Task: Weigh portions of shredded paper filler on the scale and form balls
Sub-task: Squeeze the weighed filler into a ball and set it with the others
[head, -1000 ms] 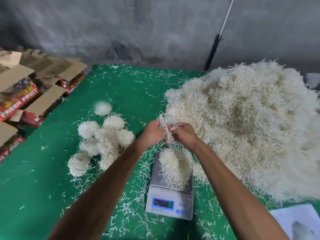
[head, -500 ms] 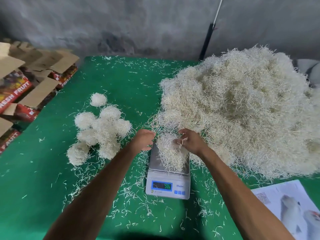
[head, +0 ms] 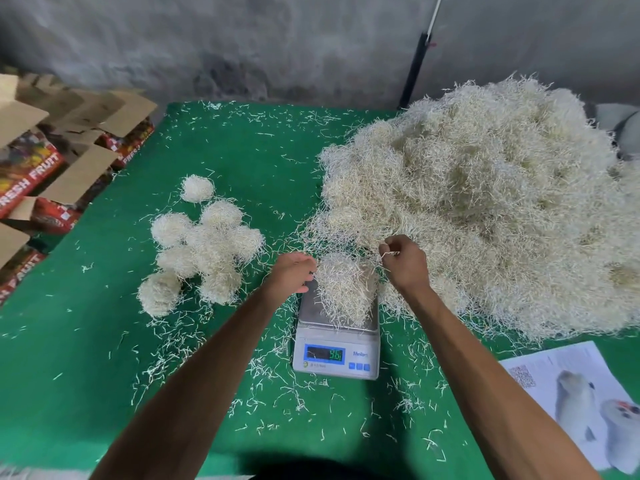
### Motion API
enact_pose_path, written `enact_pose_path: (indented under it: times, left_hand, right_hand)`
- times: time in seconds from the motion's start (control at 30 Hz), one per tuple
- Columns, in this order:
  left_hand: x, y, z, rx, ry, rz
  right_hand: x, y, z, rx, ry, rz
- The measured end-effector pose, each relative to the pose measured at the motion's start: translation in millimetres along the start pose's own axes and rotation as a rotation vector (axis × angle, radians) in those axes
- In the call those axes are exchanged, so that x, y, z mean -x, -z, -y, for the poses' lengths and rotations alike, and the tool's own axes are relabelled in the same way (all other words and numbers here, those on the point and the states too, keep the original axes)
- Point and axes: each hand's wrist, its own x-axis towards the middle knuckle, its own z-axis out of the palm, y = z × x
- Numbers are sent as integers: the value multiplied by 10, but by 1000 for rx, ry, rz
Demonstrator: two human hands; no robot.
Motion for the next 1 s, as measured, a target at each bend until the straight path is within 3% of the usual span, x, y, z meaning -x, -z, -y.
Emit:
enact_pose_path:
  times: [0.67,1.0]
  left_hand:
    - [-1,-96,253,-39,4,15]
    - [-57,-147,275,-55,15,-62]
  right_hand:
    - [209,325,-764,616,-255,119]
    - [168,218,-746,402,-178,2]
